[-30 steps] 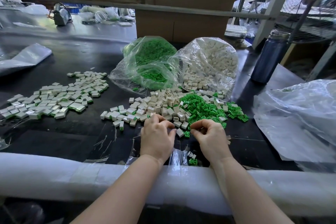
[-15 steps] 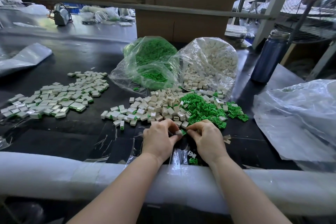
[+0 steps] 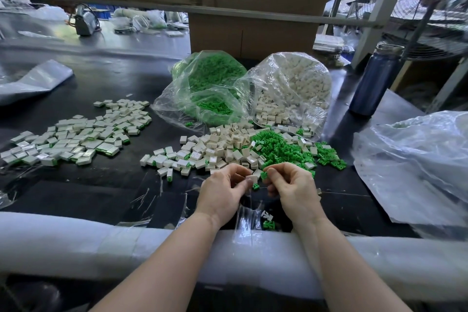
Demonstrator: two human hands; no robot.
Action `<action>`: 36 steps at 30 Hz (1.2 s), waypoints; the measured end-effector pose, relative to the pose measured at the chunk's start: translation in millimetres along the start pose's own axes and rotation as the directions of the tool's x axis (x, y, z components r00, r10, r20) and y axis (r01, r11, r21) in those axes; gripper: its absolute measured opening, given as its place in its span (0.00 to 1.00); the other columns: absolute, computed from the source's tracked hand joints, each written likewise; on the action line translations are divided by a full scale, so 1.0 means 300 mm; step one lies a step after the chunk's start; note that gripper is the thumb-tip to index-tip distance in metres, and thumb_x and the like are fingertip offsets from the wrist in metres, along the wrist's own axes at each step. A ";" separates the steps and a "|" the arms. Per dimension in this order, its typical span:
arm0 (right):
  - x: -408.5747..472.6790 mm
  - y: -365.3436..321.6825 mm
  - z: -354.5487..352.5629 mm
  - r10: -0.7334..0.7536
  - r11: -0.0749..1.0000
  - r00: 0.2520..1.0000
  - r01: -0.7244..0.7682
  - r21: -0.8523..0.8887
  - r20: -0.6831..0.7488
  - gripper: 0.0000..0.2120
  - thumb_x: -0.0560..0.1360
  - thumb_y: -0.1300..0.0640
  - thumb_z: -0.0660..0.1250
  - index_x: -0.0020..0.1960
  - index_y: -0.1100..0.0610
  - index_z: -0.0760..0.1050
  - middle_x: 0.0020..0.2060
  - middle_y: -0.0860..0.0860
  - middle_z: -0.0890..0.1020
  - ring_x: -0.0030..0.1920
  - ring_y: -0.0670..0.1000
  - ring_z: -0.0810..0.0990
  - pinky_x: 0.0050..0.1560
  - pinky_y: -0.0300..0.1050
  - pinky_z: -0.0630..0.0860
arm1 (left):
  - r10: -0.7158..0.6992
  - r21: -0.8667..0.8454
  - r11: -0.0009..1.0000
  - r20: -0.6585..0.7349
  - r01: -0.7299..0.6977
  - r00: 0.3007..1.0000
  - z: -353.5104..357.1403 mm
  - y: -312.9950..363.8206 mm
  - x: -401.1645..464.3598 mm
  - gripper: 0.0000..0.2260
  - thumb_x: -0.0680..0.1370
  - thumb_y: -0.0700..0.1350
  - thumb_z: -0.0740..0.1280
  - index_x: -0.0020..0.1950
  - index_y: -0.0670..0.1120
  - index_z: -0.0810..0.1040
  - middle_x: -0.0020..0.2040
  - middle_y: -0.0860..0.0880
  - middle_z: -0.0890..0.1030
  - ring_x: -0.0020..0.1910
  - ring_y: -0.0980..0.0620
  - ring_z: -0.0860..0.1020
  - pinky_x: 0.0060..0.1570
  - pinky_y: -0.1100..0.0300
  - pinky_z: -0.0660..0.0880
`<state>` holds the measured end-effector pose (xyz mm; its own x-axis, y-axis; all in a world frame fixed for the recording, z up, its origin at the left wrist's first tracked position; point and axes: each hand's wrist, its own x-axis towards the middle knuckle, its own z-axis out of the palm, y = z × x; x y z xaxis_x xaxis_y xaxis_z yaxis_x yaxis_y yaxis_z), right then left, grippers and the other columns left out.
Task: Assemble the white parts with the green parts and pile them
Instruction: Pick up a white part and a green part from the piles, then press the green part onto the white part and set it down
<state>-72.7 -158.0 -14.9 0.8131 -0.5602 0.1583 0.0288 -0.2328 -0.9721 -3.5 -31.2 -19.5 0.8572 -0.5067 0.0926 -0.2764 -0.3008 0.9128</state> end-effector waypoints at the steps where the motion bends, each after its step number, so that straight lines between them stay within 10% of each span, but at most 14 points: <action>1: -0.001 -0.002 0.000 0.011 1.000 1.000 -0.011 0.027 0.013 0.08 0.75 0.65 0.65 0.40 0.55 0.77 0.29 0.49 0.81 0.27 0.41 0.76 0.31 0.35 0.76 | -0.002 -0.011 1.000 0.014 0.002 1.000 0.000 -0.003 0.002 0.06 0.74 0.44 0.70 0.42 0.55 0.77 0.40 0.51 0.83 0.42 0.52 0.82 0.50 0.51 0.78; 36: -0.016 -0.020 0.001 -0.036 0.997 0.972 0.049 -0.051 0.234 0.11 0.74 0.71 0.65 0.39 0.57 0.77 0.33 0.50 0.80 0.29 0.38 0.76 0.33 0.32 0.73 | -0.017 -0.101 0.995 0.104 0.027 0.994 -0.021 -0.002 -0.002 0.05 0.73 0.40 0.71 0.47 0.45 0.83 0.44 0.47 0.84 0.45 0.51 0.82 0.54 0.60 0.77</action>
<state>-76.4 -153.7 -10.0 0.9249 -0.3502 0.1482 0.0391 -0.3002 -0.9531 -1.1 -25.5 -17.6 0.8118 -0.5828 0.0354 -0.2078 -0.2318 0.9503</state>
